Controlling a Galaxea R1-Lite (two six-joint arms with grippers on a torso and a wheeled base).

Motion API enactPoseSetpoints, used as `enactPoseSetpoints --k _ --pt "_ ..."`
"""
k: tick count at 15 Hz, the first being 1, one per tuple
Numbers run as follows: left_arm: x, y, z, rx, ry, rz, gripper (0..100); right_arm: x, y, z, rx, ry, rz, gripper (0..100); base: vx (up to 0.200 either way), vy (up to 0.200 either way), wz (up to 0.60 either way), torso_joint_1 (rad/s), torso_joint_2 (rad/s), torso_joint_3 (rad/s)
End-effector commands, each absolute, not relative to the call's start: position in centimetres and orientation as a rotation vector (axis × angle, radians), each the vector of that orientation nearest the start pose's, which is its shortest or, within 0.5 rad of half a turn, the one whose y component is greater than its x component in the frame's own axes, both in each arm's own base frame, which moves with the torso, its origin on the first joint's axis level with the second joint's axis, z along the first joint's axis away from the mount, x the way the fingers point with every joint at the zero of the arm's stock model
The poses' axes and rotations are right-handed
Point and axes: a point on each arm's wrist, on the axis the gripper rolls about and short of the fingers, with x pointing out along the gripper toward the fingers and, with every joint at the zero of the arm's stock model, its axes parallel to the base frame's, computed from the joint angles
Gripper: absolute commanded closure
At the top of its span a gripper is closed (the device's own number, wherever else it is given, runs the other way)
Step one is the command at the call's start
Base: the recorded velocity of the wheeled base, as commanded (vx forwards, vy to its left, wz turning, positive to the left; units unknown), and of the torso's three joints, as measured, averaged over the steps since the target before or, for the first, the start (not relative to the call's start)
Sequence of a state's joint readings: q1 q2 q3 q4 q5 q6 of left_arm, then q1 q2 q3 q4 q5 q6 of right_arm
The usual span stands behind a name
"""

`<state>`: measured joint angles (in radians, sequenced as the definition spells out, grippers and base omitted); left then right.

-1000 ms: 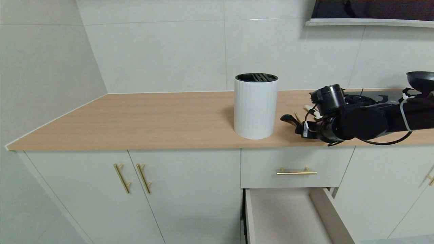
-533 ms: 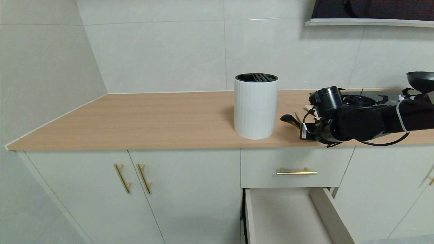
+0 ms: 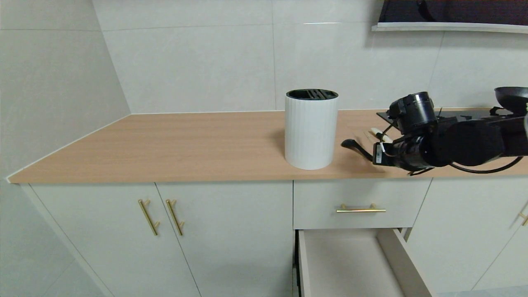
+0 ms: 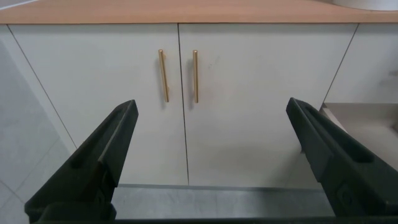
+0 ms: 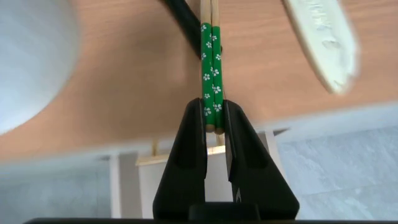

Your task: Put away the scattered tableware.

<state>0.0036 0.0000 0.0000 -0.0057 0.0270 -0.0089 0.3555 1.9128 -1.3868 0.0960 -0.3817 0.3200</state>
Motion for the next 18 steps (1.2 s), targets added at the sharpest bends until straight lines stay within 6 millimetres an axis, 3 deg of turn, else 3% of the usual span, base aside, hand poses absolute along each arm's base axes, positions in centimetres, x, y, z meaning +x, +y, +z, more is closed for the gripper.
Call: enactPoseSetpoints --k 1,2,4,8,9,12,18 --pt "-2.3 0.1 7.6 -0.009 -0.006 0.032 0 28.8 11.0 24.8 0.112 0.505 -0.066 100 0.0 0.0 0.0 0.0 0.0 0.0" --pt "-2.3 0.1 7.6 -0.009 -0.006 0.031 0 25.6 10.2 26.3 0.122 0.486 -0.024 100 0.0 0.0 0.0 0.0 0.0 0.0" --pt "-2.3 0.1 7.6 -0.009 -0.006 0.031 0 22.0 8.9 27.2 0.135 0.535 0.062 100 0.0 0.0 0.0 0.0 0.0 0.0" --pt "-2.3 0.1 7.6 -0.009 -0.006 0.031 0 18.4 7.7 27.6 0.134 0.689 0.171 100 0.0 0.0 0.0 0.0 0.0 0.0" --pt "-2.3 0.1 7.6 -0.009 -0.006 0.032 0 17.4 7.6 27.2 0.158 0.769 0.278 100 0.0 0.0 0.0 0.0 0.0 0.0" --pt "-2.3 0.1 7.6 -0.009 -0.006 0.032 0 17.5 7.9 26.0 0.171 0.862 0.384 100 0.0 0.0 0.0 0.0 0.0 0.0" --pt "-2.3 0.1 7.6 -0.009 -0.006 0.032 0 19.6 8.7 23.6 0.144 0.971 0.358 100 0.0 0.0 0.0 0.0 0.0 0.0"
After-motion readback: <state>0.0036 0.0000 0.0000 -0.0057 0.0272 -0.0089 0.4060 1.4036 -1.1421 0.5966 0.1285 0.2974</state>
